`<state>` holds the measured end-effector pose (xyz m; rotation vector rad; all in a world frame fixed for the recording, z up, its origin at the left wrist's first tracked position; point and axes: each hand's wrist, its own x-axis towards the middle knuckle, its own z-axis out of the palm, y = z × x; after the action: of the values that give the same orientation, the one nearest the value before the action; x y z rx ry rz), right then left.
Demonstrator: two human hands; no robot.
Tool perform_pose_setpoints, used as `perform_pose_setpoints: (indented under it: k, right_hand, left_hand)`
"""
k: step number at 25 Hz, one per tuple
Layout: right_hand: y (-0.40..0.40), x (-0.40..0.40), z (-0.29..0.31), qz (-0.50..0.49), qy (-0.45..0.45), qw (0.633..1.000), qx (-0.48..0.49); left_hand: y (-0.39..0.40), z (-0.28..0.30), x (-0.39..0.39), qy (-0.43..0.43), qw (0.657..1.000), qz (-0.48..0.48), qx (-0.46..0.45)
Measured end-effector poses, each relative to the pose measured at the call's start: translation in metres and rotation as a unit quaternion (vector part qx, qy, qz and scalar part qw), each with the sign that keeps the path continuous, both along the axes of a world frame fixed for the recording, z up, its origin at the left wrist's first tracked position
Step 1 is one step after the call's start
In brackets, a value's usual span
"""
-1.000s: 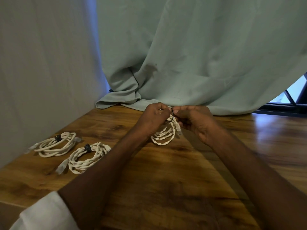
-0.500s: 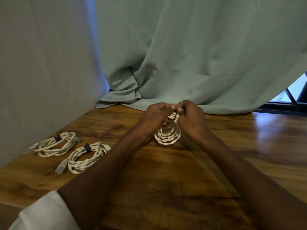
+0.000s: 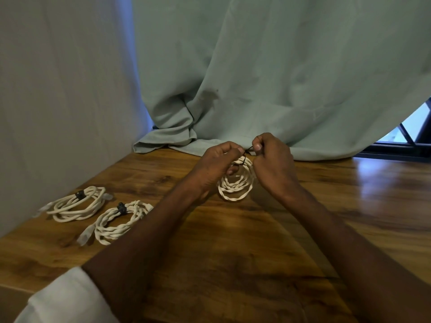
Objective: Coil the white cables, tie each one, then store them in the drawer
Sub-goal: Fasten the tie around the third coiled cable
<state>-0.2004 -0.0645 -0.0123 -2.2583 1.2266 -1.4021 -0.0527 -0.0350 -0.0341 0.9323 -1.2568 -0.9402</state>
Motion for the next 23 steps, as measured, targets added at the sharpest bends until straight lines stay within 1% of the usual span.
perform_pose_setpoints:
  k: [2, 4, 6, 8, 10, 12, 14, 16, 23]
  right_hand:
    - [-0.001, 0.0, 0.001, -0.007, -0.024, 1.0, 0.018]
    - [-0.002, 0.0, -0.001, -0.014, -0.03, 0.999, 0.023]
    - [-0.004, -0.001, -0.001, -0.02, -0.039, 0.999, 0.018]
    - [-0.005, 0.0, 0.0, -0.009, -0.052, 0.999, -0.007]
    - [-0.002, 0.003, 0.0, 0.012, -0.02, 0.998, -0.063]
    - [0.002, 0.008, -0.006, 0.027, 0.043, 0.992, -0.116]
    - [0.004, 0.012, -0.013, 0.026, 0.088, 0.988, -0.125]
    - [0.003, 0.015, -0.017, 0.022, 0.103, 0.987, -0.122]
    - [0.003, 0.019, -0.023, 0.044, 0.037, 0.989, -0.133]
  left_hand:
    - [0.002, 0.0, 0.0, 0.003, 1.0, -0.008, 0.007]
    - [0.003, 0.0, 0.002, -0.016, 1.0, -0.012, 0.008]
    - [0.003, -0.001, 0.002, -0.049, 0.999, -0.012, -0.012]
    - [0.0, -0.003, 0.001, -0.068, 0.997, 0.008, -0.034]
    - [-0.002, -0.003, 0.001, -0.053, 0.995, 0.057, -0.059]
    - [-0.005, -0.003, 0.002, -0.023, 0.991, 0.102, -0.078]
    - [-0.008, -0.003, 0.004, -0.001, 0.989, 0.125, -0.081]
    - [-0.01, -0.005, 0.003, 0.015, 0.988, 0.134, -0.075]
    - [-0.013, -0.001, 0.008, 0.011, 0.976, 0.202, -0.08]
